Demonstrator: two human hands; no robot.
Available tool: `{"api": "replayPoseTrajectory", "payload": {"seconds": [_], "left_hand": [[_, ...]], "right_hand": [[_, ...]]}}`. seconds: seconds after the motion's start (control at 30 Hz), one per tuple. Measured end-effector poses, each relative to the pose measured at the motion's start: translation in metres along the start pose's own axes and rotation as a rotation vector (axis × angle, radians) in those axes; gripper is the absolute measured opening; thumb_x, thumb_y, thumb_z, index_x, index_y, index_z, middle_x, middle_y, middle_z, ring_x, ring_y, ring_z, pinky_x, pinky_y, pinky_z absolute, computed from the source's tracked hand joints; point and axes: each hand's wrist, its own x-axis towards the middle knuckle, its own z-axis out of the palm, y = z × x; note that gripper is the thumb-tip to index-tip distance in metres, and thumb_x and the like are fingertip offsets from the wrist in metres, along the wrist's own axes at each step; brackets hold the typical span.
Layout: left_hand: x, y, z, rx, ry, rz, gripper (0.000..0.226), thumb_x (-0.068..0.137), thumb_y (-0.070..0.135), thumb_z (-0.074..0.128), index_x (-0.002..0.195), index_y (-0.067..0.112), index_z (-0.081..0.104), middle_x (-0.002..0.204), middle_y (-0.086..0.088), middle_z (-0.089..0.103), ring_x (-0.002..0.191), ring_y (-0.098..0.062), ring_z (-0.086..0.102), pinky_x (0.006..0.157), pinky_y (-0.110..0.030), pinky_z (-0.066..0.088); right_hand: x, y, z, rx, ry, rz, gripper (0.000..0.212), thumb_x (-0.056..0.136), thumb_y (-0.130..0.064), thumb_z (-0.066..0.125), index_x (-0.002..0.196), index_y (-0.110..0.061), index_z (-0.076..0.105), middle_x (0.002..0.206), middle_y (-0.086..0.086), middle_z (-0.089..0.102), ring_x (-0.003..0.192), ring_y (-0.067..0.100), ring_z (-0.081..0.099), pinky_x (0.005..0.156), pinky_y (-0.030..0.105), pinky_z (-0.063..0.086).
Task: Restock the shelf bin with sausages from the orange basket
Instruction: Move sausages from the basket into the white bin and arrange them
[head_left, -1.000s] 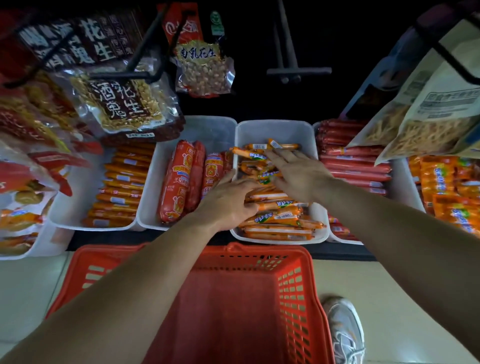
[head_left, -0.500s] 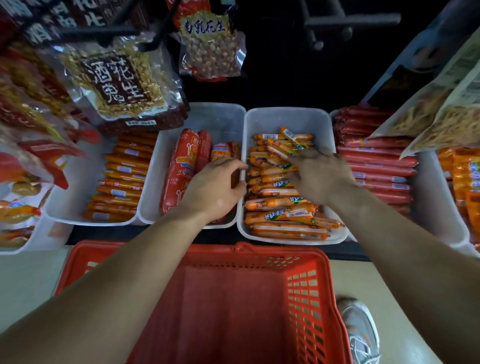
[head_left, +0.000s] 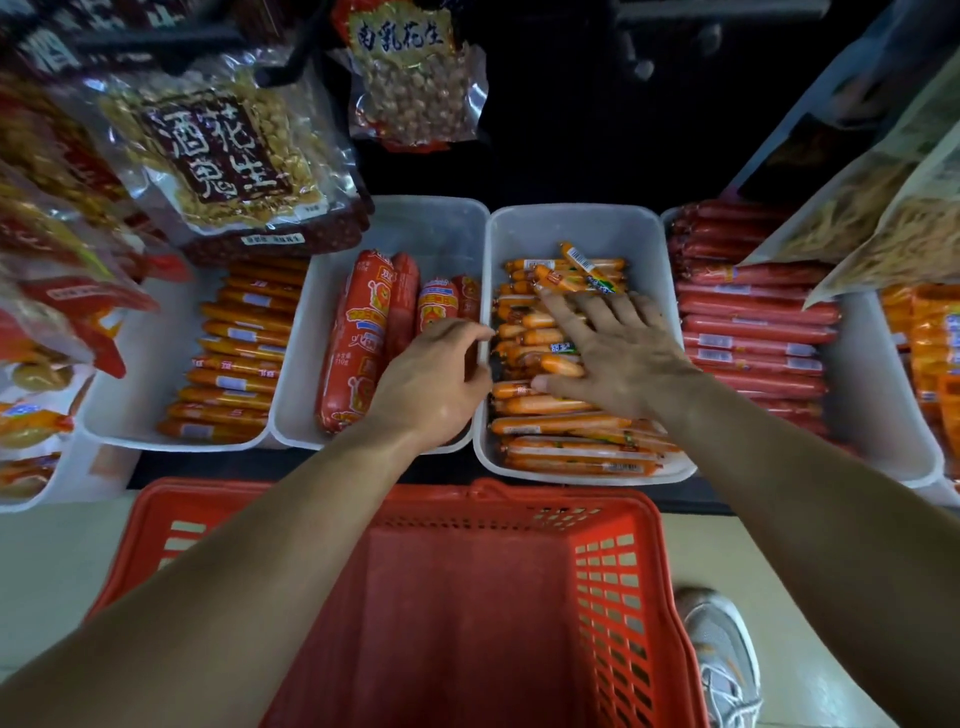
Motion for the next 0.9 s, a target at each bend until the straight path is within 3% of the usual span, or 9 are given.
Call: {"api": "replayPoseTrajectory", "payload": {"seconds": [0.1, 0.17, 0.3, 0.53, 0.67, 0.8, 0.9], "left_hand": [[-0.001, 0.003, 0.004, 0.013, -0.045, 0.000, 0.052, 0.097, 0.032, 0.054, 0.147, 0.026, 0.041, 0.152, 0.006, 0.040, 0.136, -0.016, 0.042, 0.108, -0.035, 0.040], [-0.001, 0.002, 0.005, 0.012, -0.054, -0.008, 0.054, 0.098, 0.032, 0.052, 0.150, 0.027, 0.038, 0.155, 0.005, 0.037, 0.140, -0.016, 0.038, 0.111, -0.035, 0.037], [0.002, 0.001, 0.004, -0.019, -0.041, -0.015, 0.050, 0.098, 0.033, 0.052, 0.147, 0.029, 0.042, 0.153, 0.009, 0.042, 0.137, -0.015, 0.041, 0.109, -0.033, 0.038], [0.003, 0.003, 0.006, -0.035, -0.027, -0.033, 0.051, 0.098, 0.029, 0.052, 0.148, 0.026, 0.042, 0.154, 0.008, 0.040, 0.139, -0.014, 0.039, 0.111, -0.032, 0.036], [0.003, 0.003, 0.008, -0.045, -0.030, -0.042, 0.052, 0.098, 0.029, 0.053, 0.148, 0.027, 0.041, 0.155, 0.010, 0.038, 0.140, -0.012, 0.038, 0.114, -0.033, 0.034], [0.004, 0.000, 0.006, -0.044, -0.035, -0.019, 0.050, 0.099, 0.029, 0.052, 0.148, 0.027, 0.042, 0.155, 0.010, 0.039, 0.140, -0.013, 0.037, 0.112, -0.032, 0.034], [0.004, 0.000, 0.005, -0.037, -0.028, -0.011, 0.050, 0.099, 0.029, 0.052, 0.148, 0.027, 0.043, 0.154, 0.010, 0.039, 0.140, -0.012, 0.037, 0.112, -0.030, 0.034]], "right_hand": [[0.014, 0.001, -0.004, 0.079, -0.034, 0.064, 0.112, 0.065, -0.098, 0.012, 0.152, -0.038, -0.024, 0.166, -0.001, 0.001, 0.153, 0.029, 0.001, 0.122, 0.056, 0.002], [0.014, -0.005, -0.006, 0.085, -0.062, 0.011, 0.117, 0.064, -0.100, 0.011, 0.154, -0.033, -0.023, 0.166, -0.001, -0.008, 0.153, 0.026, -0.009, 0.121, 0.056, -0.004], [-0.020, -0.015, 0.004, 0.042, -0.018, -0.163, 0.096, 0.079, -0.085, -0.006, 0.158, -0.030, -0.012, 0.167, -0.002, -0.007, 0.152, 0.020, -0.012, 0.121, 0.053, -0.007], [0.025, 0.000, -0.007, -0.014, 0.011, -0.041, 0.072, 0.095, -0.070, 0.004, 0.156, -0.038, -0.016, 0.167, -0.001, -0.016, 0.152, 0.020, -0.018, 0.121, 0.054, -0.008], [0.053, 0.012, -0.020, 0.068, -0.031, 0.096, 0.070, 0.098, -0.066, 0.009, 0.159, -0.033, -0.005, 0.168, 0.000, -0.006, 0.154, 0.020, -0.008, 0.123, 0.052, -0.003], [0.012, -0.001, -0.004, 0.114, -0.065, -0.013, 0.079, 0.091, -0.074, 0.007, 0.157, -0.036, -0.013, 0.167, -0.001, -0.015, 0.154, 0.020, -0.010, 0.124, 0.047, -0.001], [-0.021, -0.002, 0.006, 0.085, -0.097, -0.067, 0.079, 0.087, -0.079, 0.006, 0.153, -0.044, -0.021, 0.164, -0.002, -0.026, 0.151, 0.021, -0.021, 0.123, 0.048, -0.005]]}}
